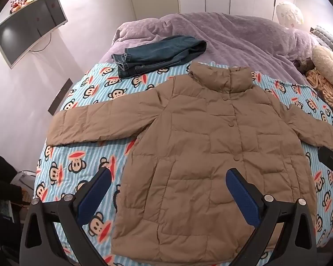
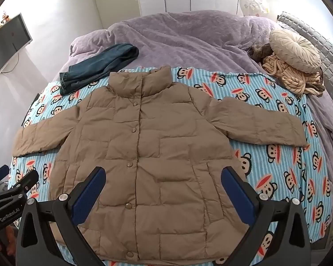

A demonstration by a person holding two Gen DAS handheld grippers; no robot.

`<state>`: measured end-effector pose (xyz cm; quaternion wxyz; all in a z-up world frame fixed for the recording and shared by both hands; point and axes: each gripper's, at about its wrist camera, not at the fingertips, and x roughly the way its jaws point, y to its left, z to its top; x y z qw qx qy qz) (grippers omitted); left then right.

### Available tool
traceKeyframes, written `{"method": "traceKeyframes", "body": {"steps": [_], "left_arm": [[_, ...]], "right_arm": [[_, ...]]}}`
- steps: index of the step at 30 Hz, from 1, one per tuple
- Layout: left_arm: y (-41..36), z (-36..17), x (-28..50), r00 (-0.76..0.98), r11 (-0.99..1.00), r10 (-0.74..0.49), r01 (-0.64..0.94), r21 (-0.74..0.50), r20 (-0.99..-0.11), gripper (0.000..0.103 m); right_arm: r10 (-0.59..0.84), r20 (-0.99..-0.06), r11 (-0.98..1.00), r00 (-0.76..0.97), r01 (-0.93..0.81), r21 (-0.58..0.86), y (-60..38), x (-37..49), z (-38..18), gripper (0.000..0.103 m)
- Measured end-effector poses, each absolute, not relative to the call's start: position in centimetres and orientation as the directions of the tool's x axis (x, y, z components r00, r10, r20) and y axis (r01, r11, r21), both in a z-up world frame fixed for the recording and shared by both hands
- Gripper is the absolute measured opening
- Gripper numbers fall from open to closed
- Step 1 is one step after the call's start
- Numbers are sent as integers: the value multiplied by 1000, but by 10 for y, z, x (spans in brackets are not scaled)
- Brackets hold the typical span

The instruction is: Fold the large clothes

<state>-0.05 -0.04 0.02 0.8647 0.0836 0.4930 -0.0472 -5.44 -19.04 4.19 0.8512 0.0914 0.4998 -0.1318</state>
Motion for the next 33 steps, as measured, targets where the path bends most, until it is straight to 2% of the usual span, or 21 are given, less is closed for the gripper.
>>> {"method": "traceKeyframes", "body": {"steps": [33], "left_arm": [[14, 1, -4, 510, 982, -3, 164, 94, -860, 103]], "right_arm": [[-132, -874, 949, 468, 315, 25, -190, -58, 40, 103]]}}
